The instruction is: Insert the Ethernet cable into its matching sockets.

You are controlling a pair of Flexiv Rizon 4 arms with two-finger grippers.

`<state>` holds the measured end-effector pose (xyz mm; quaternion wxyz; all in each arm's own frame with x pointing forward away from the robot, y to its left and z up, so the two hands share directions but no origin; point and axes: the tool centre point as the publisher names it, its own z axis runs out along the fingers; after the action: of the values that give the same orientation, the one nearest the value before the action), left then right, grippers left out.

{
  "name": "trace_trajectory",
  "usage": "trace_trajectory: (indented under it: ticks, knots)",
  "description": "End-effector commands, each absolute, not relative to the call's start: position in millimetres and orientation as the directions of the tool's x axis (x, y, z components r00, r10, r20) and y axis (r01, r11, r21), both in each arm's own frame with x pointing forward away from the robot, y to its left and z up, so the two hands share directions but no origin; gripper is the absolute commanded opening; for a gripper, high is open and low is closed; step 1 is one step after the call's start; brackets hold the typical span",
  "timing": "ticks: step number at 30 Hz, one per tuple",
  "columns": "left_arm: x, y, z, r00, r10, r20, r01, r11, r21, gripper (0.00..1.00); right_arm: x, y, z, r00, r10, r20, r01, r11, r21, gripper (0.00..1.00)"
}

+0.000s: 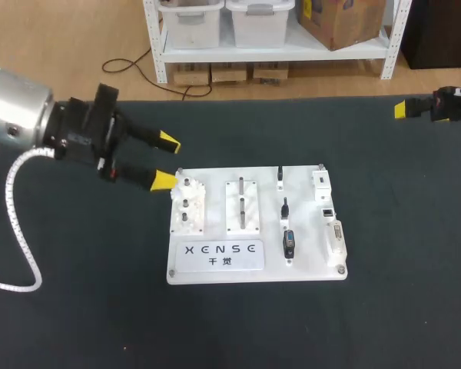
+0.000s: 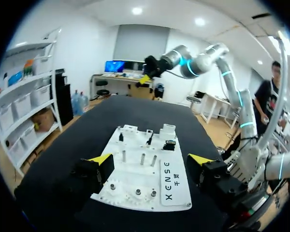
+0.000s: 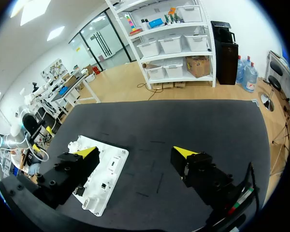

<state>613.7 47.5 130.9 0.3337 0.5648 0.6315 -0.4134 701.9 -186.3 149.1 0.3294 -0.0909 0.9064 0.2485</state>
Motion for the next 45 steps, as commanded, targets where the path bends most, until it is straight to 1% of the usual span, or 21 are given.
trace_trajectory:
  ticks: [1, 8, 24, 33, 36, 45]
  knots:
    - [616, 40, 121, 0.140, 0.442, -0.886, 0.960, -0.279, 0.012, 1.00, 701, -186, 150, -0.767, -0.001, -0.642, -0.328, 0.861, 0.389, 1.00]
    - [606, 28, 114, 0.142, 0.471, -0.871, 0.977, -0.208, 0.047, 1.00, 701, -186, 150, -0.767, -0.001, -0.642, -0.328, 0.861, 0.389, 1.00]
    - [576, 3, 91, 0.022, 0.493, -0.870, 0.999, 0.017, 0.035, 1.00, 701, -186, 150, -0.767, -0.001, -0.642, -0.328, 0.861, 0.389, 1.00]
    - [572, -18, 84, -0.006, 0.482, -0.876, 0.998, 0.051, 0.021, 1.00, 701, -186, 150, -0.767, -0.001, -0.642, -0.328, 0.861, 0.389, 1.00]
    - [575, -20, 79, -0.049, 0.446, -0.894, 0.998, 0.045, -0.032, 1.00, 701, -186, 150, -0.767, -0.001, -0.642, -0.328, 0.861, 0.389, 1.00]
    - [575, -20, 79, -0.049, 0.446, -0.894, 0.998, 0.045, -0.032, 1.00, 701, -186, 150, -0.767, -0.001, -0.642, -0.328, 0.861, 0.389, 1.00]
